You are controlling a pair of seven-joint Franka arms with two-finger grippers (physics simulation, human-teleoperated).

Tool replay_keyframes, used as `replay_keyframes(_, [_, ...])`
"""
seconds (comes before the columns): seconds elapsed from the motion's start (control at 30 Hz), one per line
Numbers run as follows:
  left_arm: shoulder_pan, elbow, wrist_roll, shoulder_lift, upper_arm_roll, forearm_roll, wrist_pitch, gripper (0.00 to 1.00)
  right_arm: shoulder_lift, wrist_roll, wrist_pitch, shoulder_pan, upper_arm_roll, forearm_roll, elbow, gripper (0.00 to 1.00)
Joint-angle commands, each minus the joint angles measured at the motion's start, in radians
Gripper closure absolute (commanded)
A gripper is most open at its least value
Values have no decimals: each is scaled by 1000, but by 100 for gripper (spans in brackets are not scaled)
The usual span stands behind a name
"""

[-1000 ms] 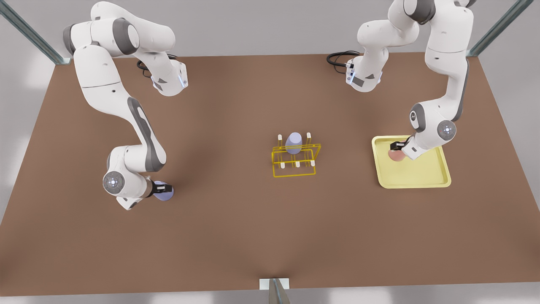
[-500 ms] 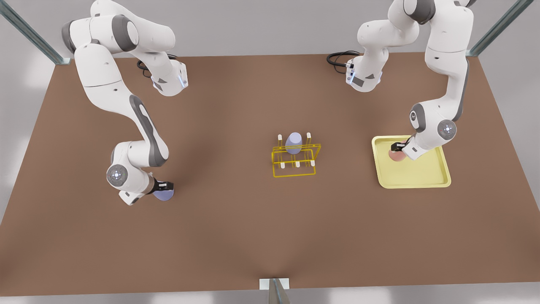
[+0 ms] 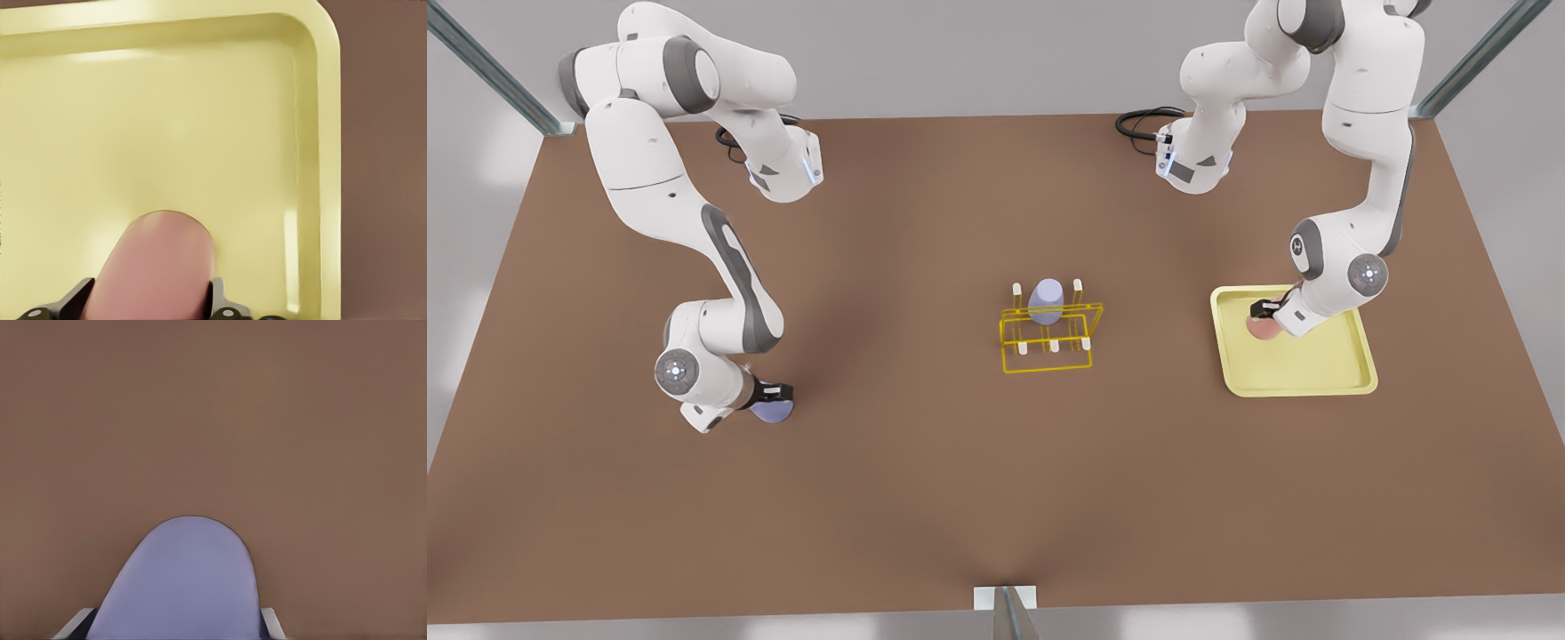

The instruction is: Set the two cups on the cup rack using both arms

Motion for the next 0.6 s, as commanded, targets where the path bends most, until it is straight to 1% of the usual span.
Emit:
replay_keyframes(0.0, [-1,-1,-4,1,0,0,0,17,0,-15,-4,-1,0,1,1,14])
replay_keyframes(0.03, [-1,-1,-4,1,0,0,0,17,0,-15,-7,-1,0,1,3,16])
replay_keyframes(0.3, [-1,5,-2,-22,0,0,-10,17,-14,-7,-39,0,7,10,24,15])
replay_keyframes(0.37, [-5,48,-11,-49,0,-6,-95,17,-26,-9,-40,2,24,10,31,15])
replay_keyframes(0.4, [-7,59,-24,-51,0,-6,-96,17,-37,-9,-40,10,29,18,29,15])
replay_keyframes(0.5, [-8,73,-42,-57,-2,-8,-105,16,-50,-10,-40,3,99,45,31,15])
replay_keyframes(0.57, [-56,223,-139,-46,-6,-9,-300,16,-55,-14,-40,2,153,68,43,15])
